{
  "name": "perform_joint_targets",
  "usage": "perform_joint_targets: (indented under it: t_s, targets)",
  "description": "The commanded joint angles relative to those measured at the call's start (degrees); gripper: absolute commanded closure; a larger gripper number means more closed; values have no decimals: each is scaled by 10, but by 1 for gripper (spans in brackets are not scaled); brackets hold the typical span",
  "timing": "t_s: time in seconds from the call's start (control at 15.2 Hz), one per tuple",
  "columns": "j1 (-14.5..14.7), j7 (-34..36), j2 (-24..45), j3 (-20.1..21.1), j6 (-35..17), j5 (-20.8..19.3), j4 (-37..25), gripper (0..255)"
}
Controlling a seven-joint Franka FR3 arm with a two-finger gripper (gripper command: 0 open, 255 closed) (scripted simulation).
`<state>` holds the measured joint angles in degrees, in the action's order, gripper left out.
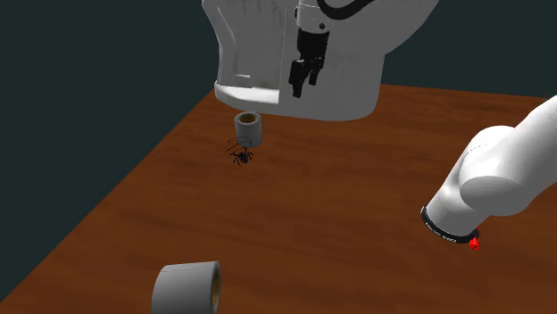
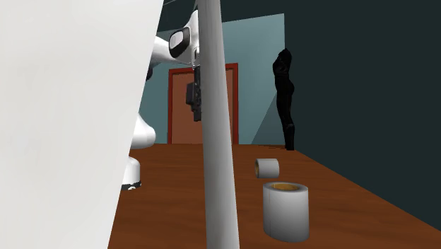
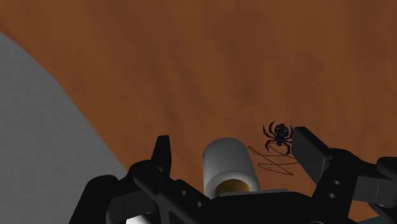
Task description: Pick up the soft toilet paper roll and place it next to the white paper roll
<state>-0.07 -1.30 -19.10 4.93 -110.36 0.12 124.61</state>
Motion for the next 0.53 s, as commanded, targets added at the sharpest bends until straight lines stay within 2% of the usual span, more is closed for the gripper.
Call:
perform_joint_targets:
  t_s: [0.0, 0.46]
  targets:
    - [2, 10, 48, 7, -16, -1, -25, 0]
    - [11, 42, 207, 24, -44, -14, -135, 0]
